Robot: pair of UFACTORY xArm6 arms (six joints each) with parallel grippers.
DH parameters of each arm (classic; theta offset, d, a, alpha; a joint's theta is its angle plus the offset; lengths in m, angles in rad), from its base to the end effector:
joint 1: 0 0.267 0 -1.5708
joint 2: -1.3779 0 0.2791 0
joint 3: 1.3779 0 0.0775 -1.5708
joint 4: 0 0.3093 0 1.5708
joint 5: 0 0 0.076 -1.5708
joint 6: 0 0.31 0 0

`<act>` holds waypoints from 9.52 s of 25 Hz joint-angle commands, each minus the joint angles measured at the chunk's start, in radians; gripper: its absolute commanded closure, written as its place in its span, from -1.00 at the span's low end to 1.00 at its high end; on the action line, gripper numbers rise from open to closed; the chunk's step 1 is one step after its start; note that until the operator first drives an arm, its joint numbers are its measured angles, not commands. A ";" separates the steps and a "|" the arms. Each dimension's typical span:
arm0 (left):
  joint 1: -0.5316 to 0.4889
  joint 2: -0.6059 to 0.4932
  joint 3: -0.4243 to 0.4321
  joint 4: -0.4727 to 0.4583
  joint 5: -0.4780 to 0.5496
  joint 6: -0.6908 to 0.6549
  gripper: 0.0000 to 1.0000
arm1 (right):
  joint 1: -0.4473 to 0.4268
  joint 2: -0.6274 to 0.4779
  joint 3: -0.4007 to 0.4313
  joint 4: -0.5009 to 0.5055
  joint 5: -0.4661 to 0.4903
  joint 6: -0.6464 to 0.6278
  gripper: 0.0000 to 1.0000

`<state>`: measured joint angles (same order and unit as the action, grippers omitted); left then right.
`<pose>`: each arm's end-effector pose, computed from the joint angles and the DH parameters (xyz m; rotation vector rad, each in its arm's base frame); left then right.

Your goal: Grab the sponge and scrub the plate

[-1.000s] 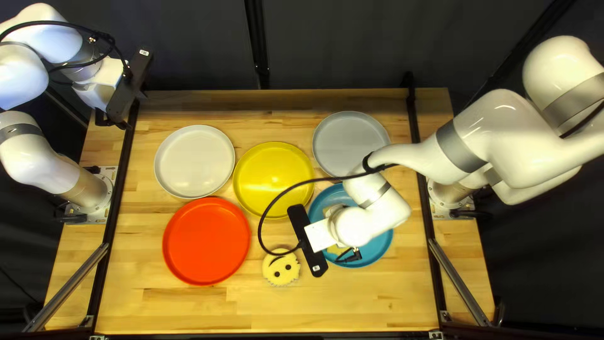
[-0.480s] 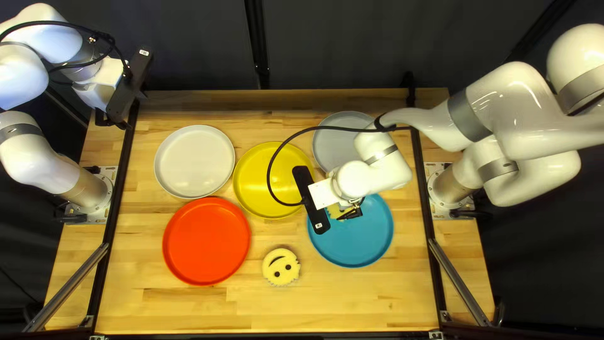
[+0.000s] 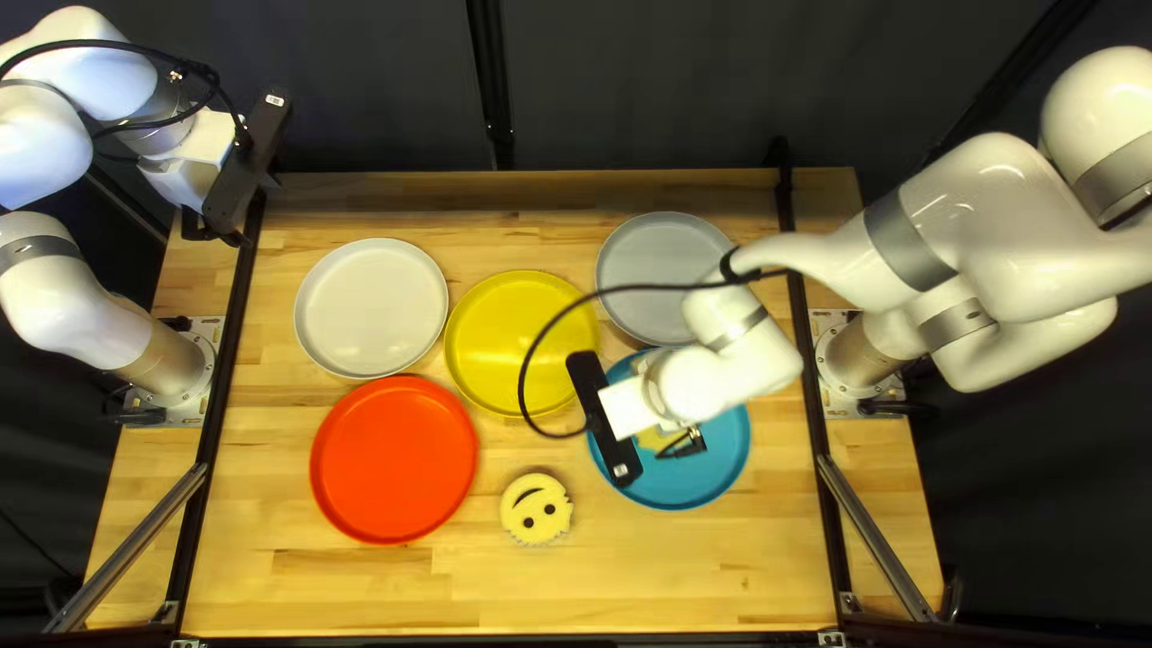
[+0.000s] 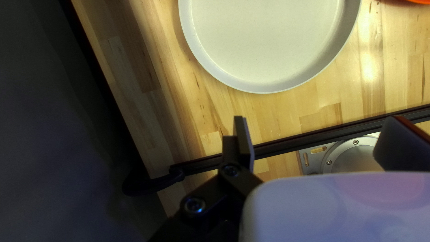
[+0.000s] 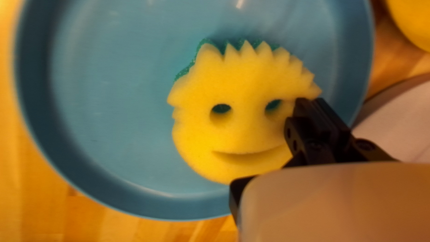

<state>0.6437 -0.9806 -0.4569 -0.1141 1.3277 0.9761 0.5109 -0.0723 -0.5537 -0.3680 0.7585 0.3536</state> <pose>0.2023 0.1116 0.2016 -3.0921 0.4847 -0.2460 0.3074 0.1071 0.0277 2.8040 0.6307 -0.0295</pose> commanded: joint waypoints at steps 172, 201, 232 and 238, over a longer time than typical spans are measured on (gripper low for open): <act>0.000 0.000 0.000 0.000 0.000 0.000 -1.00 | -0.167 -0.275 0.266 0.004 -0.109 -0.104 1.00; 0.000 0.000 0.000 0.000 0.000 0.000 -1.00 | -0.233 -0.161 0.159 0.172 -0.133 -0.291 1.00; 0.000 0.000 0.000 0.000 0.000 0.000 -1.00 | -0.615 -0.063 -0.084 0.386 -0.077 -0.554 1.00; 0.000 0.000 0.000 0.000 0.000 0.000 -1.00 | -0.628 0.028 -0.190 0.377 -0.077 -0.552 1.00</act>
<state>0.6437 -0.9807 -0.4569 -0.1142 1.3277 0.9761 -0.1114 -0.0770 -0.7056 0.0155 0.6831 -0.1996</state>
